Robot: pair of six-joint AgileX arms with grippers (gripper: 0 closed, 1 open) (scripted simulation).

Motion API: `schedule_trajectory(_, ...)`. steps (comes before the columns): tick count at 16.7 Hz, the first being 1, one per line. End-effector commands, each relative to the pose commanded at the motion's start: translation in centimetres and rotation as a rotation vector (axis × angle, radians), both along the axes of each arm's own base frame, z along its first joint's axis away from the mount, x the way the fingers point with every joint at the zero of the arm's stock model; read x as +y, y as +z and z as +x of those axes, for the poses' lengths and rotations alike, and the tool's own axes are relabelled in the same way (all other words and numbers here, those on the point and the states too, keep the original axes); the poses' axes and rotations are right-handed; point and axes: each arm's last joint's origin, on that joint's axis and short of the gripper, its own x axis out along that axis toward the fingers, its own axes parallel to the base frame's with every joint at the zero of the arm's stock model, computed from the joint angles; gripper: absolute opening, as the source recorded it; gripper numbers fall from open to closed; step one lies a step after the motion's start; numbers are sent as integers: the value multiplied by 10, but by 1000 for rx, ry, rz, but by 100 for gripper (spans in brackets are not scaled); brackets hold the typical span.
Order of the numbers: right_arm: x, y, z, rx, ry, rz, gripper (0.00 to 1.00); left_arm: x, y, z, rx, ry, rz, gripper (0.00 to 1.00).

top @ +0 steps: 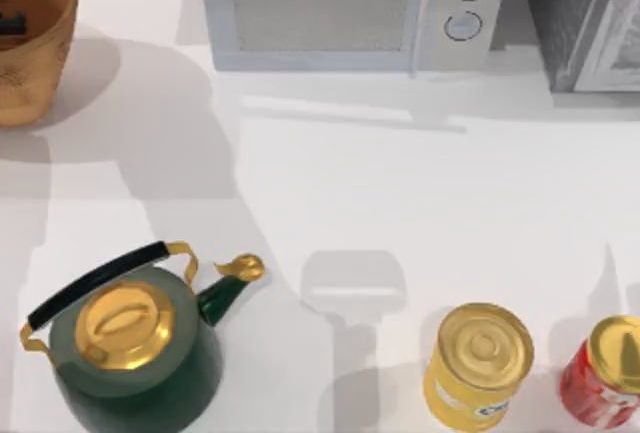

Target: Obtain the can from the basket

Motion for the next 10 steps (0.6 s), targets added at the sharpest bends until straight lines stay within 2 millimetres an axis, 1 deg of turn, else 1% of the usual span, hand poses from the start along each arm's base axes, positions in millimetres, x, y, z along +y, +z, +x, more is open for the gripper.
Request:
schedule_trajectory(2, 0, 0, 0, 0, 0, 0, 100, 1, 7, -3, -18, 12, 7, 0)
schedule_trajectory(3, 0, 0, 0, 0, 0, 0, 100, 1, 14, -6, -36, 21, 14, 0)
schedule_trajectory(5, 0, 0, 0, 0, 0, 0, 100, 0, 36, -15, -91, 39, 34, 0)
schedule_trajectory(7, 0, 0, 0, 0, 0, 0, 100, -6, 66, -32, -171, 55, 61, 0)
schedule_trajectory(8, 0, 0, 0, 0, 0, 0, 100, -10, 84, -44, -219, 61, 75, 0)
schedule_trajectory(10, 0, 0, 0, 0, 0, 0, 100, -23, 121, -76, -328, 69, 104, 0)
